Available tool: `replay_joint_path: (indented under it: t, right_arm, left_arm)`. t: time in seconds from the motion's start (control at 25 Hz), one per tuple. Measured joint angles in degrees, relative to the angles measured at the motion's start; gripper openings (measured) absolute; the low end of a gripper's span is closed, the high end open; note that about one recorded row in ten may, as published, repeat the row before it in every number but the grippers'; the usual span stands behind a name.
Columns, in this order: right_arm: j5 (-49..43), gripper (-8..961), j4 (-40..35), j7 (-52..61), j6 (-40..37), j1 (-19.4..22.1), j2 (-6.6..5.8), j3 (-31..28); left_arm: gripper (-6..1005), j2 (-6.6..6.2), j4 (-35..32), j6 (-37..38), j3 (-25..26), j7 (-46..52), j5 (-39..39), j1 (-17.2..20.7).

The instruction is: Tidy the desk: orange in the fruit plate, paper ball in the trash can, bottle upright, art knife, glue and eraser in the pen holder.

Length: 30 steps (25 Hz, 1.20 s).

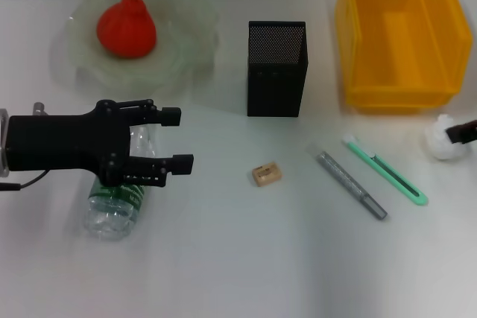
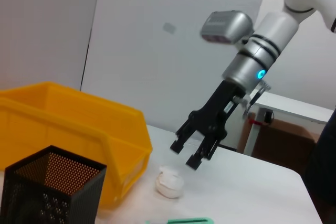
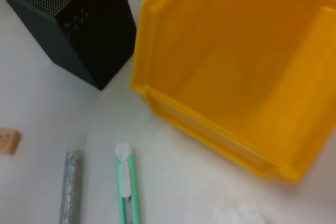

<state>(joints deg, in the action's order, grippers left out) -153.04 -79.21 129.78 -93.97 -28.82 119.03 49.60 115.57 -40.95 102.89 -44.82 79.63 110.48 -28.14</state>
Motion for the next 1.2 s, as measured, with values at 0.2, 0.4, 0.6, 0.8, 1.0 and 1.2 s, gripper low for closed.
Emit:
replay_joint_path:
  t: [0.2, 0.4, 0.6, 0.8, 1.0, 1.2]
  right_arm:
    - [-0.91, 814, 8.79, -0.11, 5.95, -2.47, -0.31, 2.88]
    - [-4.66, 812, 14.2, -0.1, 10.1, -4.56, -0.13, 4.78]
    - [-5.35, 778, 14.1, -0.1, 10.02, -5.0, 0.01, 5.01]
    - [-5.16, 610, 9.98, -1.25, 5.76, -4.69, -0.07, 4.81]
    - [1.73, 482, -4.24, -2.86, -2.76, -2.56, -0.5, 1.07]
    - [12.2, 495, -9.41, -3.13, 3.66, -1.08, -0.72, -5.54]
  left_arm:
    - [838, 0.0, 0.0, -0.09, 0.0, 0.0, 0.0, 0.68]
    - [837, 0.04, 0.0, -0.09, 0.27, 0.17, 0.0, 1.01]
    - [836, 0.08, 0.0, -0.08, 0.46, 0.19, -0.01, 1.43]
    - [835, 0.09, 0.0, -0.06, 0.54, 0.11, -0.03, 1.66]
    - [834, -0.36, 0.0, -0.05, 1.32, 1.88, -0.41, 2.02]
    - [832, -0.47, 0.0, -0.21, 4.33, 2.93, -0.32, 2.3]
